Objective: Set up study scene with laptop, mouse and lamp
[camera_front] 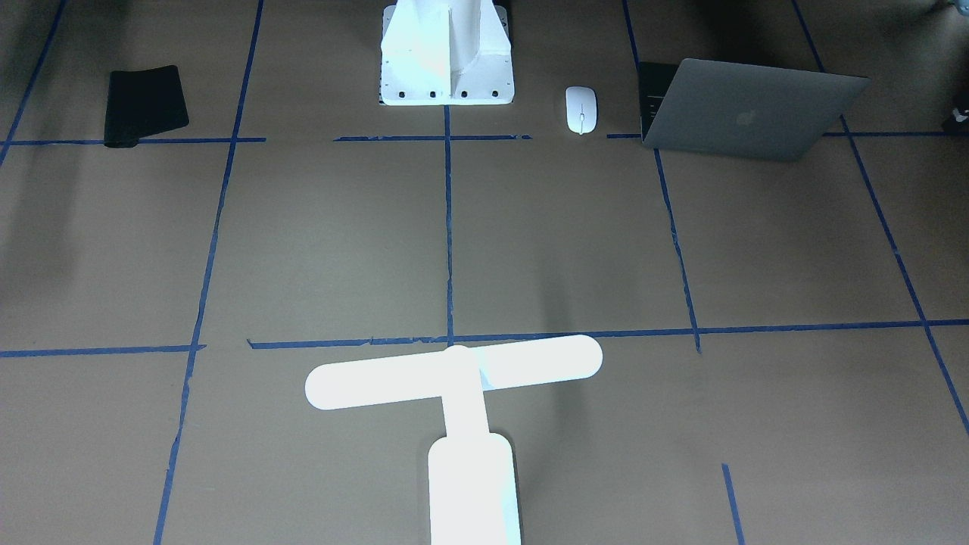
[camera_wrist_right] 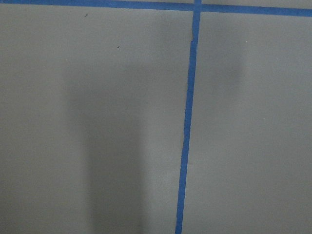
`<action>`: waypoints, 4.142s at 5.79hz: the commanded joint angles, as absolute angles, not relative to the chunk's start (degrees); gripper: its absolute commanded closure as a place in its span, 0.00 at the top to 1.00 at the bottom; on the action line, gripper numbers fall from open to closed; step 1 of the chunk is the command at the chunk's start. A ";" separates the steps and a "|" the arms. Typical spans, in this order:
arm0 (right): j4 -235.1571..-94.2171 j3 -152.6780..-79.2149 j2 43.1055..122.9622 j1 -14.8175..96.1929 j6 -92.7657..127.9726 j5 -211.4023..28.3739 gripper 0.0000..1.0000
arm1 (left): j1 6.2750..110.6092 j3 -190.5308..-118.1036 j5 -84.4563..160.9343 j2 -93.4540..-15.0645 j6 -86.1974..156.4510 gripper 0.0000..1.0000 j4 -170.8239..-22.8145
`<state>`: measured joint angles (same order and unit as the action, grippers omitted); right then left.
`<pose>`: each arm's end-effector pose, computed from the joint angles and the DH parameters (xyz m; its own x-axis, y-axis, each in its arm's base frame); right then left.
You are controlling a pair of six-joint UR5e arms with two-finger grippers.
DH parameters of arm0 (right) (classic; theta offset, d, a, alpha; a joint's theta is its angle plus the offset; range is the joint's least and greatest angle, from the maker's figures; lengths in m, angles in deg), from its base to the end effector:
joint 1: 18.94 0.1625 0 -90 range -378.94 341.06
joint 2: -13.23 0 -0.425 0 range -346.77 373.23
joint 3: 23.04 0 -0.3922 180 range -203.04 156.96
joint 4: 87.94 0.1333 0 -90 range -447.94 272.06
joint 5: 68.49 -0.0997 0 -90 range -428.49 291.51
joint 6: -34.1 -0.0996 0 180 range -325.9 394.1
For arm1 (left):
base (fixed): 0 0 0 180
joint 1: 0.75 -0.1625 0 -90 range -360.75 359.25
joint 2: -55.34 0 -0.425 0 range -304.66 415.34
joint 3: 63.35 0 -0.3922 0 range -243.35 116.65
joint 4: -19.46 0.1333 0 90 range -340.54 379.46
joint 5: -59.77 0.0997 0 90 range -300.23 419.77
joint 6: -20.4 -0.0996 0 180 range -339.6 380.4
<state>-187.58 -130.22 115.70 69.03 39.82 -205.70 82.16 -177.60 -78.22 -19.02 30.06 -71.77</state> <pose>0.0463 -0.3945 0.6212 0.6742 -0.0605 0.7361 0.1030 0.9946 -0.0126 -0.0116 -0.3872 0.5617 0.6597 0.0416 -0.7504 -0.0111 0.9989 0.0456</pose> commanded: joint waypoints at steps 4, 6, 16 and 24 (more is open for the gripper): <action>-187.61 -129.39 115.79 68.95 39.82 -205.87 1.00 | 69.84 -194.47 -78.48 -12.43 79.35 1.00 -71.51; -187.61 -129.04 115.71 68.95 40.17 -205.87 1.00 | 64.93 -198.16 -78.31 -11.37 100.08 1.00 -71.94; -187.34 -130.00 115.71 68.95 41.14 -205.60 1.00 | 44.77 -200.37 -67.41 -9.70 143.18 0.92 -78.71; -187.34 -130.18 115.71 68.95 41.14 -205.43 1.00 | 44.77 -201.59 -67.58 -10.14 144.85 0.00 -78.71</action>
<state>-187.35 -130.15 115.71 68.95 41.20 -205.41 44.58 -200.78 -67.62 -9.66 144.45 -78.70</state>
